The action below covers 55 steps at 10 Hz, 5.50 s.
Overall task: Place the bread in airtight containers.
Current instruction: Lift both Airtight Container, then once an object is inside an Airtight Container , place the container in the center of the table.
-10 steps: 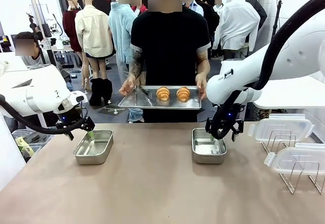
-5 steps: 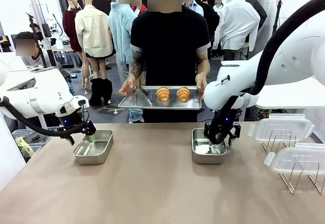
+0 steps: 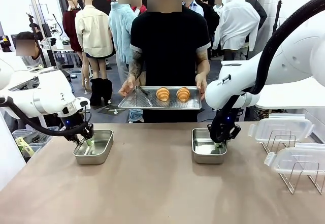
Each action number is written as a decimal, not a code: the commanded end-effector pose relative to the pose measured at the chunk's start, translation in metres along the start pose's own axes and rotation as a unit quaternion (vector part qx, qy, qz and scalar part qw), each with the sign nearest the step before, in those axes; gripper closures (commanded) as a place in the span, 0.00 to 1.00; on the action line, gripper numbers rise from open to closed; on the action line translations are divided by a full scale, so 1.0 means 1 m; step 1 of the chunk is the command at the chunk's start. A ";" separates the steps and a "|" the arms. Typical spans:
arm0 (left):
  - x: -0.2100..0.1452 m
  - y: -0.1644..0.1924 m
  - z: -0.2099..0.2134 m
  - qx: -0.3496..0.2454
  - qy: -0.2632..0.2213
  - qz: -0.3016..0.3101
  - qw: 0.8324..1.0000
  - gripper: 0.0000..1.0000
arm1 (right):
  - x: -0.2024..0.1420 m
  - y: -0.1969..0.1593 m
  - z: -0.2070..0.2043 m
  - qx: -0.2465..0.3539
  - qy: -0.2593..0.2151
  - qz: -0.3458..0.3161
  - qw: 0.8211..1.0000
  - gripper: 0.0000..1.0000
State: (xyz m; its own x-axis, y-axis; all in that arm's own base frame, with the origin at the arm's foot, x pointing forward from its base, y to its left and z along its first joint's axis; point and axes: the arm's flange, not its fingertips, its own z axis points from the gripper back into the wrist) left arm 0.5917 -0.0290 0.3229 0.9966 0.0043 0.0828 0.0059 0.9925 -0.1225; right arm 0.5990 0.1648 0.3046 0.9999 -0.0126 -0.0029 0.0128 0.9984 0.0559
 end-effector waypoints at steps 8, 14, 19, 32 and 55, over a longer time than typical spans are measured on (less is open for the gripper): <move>0.001 -0.002 0.002 0.001 0.002 0.001 1.000 1.00 | 0.003 0.006 0.003 0.000 -0.001 -0.010 1.000 1.00; 0.001 -0.002 0.002 0.001 0.002 0.001 1.000 1.00 | 0.003 0.006 0.003 0.000 -0.001 -0.010 1.000 1.00; 0.001 -0.002 0.002 0.001 0.002 0.001 1.000 1.00 | 0.003 0.006 0.003 0.000 -0.001 -0.010 1.000 1.00; -0.045 -0.100 0.124 -0.003 -0.051 -0.046 0.998 1.00 | -0.015 0.030 0.133 -0.010 -0.017 -0.033 0.999 1.00; -0.045 -0.102 0.126 0.005 -0.056 -0.056 0.997 1.00 | -0.030 0.020 0.138 -0.001 -0.026 -0.023 0.999 1.00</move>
State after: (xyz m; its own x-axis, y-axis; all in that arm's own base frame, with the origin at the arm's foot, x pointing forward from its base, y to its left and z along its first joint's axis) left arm 0.5357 -0.1156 0.4523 0.9767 -0.0820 0.1984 0.1037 0.9894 -0.1014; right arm 0.5748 0.1795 0.4425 0.9969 -0.0645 0.0446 0.0622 0.9968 0.0506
